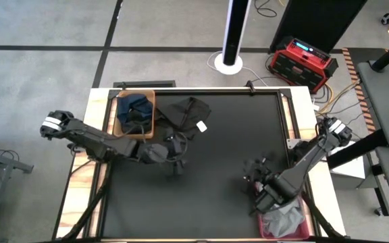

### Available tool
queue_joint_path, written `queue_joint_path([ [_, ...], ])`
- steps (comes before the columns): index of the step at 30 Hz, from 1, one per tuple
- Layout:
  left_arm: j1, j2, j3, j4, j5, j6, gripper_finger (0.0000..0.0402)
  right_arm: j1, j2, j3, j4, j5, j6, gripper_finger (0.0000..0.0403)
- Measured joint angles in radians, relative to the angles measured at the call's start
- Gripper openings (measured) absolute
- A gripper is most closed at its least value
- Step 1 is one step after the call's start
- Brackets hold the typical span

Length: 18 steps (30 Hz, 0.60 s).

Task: Sort towels by color in basket
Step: Put the black towel into the orange bin

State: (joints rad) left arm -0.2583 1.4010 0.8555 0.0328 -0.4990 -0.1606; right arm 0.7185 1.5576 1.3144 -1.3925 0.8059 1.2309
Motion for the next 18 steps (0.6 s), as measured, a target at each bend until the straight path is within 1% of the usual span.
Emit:
queue_joint_path([
  [2, 0.02, 0.0, 0.001, -0.052, 0.01, -0.003, 0.0288, -0.017, -0.005, 0.0, 0.0, 0.006, -0.012, 0.0009],
  [6, 0.055, 0.008, 0.001, -0.105, 0.017, 0.041, 0.0288, -0.041, -0.024, 0.0, 0.0, 0.01, -0.016, 0.0009],
  [8, 0.076, 0.021, 0.001, -0.13, 0.033, 0.086, 0.0288, -0.048, -0.038, 0.0, 0.002, 0.021, -0.026, 0.0009],
  [12, 0.116, 0.072, 0.001, -0.13, 0.091, 0.242, 0.0288, -0.053, -0.07, 0.0, 0.003, 0.045, -0.054, 0.0009],
  [14, 0.142, 0.103, 0.001, -0.134, 0.108, 0.283, 0.0288, -0.054, -0.086, 0.0, 0.003, 0.06, -0.056, 0.0009],
  [16, 0.18, 0.128, 0.003, -0.138, 0.11, 0.287, 0.0288, -0.055, -0.099, 0.0, 0.005, 0.064, -0.057, 0.0009],
  [18, 0.224, 0.153, 0.019, -0.152, 0.109, 0.26, 0.0288, -0.055, -0.106, 0.0, 0.006, 0.072, -0.058, 0.0009],
])
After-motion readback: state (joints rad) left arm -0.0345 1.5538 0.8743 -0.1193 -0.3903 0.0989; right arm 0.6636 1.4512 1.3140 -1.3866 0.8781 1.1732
